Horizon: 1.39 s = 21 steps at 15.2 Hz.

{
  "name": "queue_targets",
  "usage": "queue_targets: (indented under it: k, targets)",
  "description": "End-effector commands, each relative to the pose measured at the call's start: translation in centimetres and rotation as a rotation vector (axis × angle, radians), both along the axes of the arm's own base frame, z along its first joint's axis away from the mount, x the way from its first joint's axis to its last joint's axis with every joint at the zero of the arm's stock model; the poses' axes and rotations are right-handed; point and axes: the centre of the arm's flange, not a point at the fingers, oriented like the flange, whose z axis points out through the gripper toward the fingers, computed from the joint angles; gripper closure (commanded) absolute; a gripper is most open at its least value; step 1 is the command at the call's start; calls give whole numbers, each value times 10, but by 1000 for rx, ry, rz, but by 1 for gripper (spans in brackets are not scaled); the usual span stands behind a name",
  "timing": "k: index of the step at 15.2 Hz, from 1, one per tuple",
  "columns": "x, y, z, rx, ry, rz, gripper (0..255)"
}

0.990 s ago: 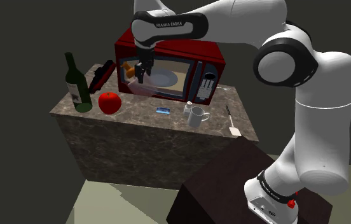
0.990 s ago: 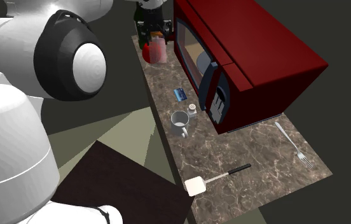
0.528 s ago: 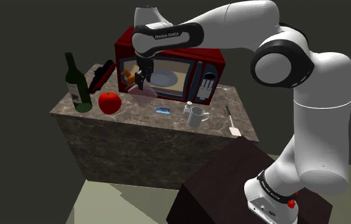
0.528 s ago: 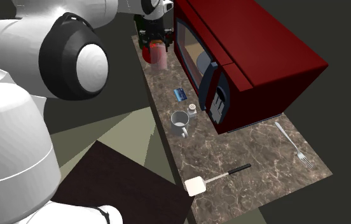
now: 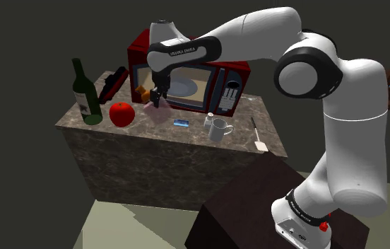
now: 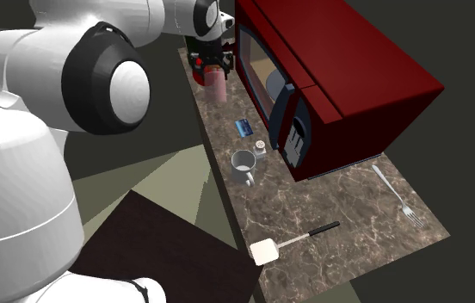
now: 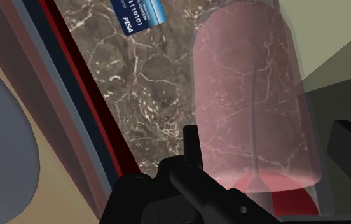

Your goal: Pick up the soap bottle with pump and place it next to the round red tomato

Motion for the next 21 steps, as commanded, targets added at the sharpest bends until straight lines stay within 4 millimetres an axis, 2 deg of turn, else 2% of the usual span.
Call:
queue_targets:
  k: [1,12,19,20,21]
  targets:
    - [1,0,-11,0,-1,0,255]
    - [1,0,-68,0,-1,0,255]
    - [1,0,-68,0,-1,0,255]
    - [2,2,-68,0,-1,0,0]
    - [3,3,-67,0,-1,0,0]
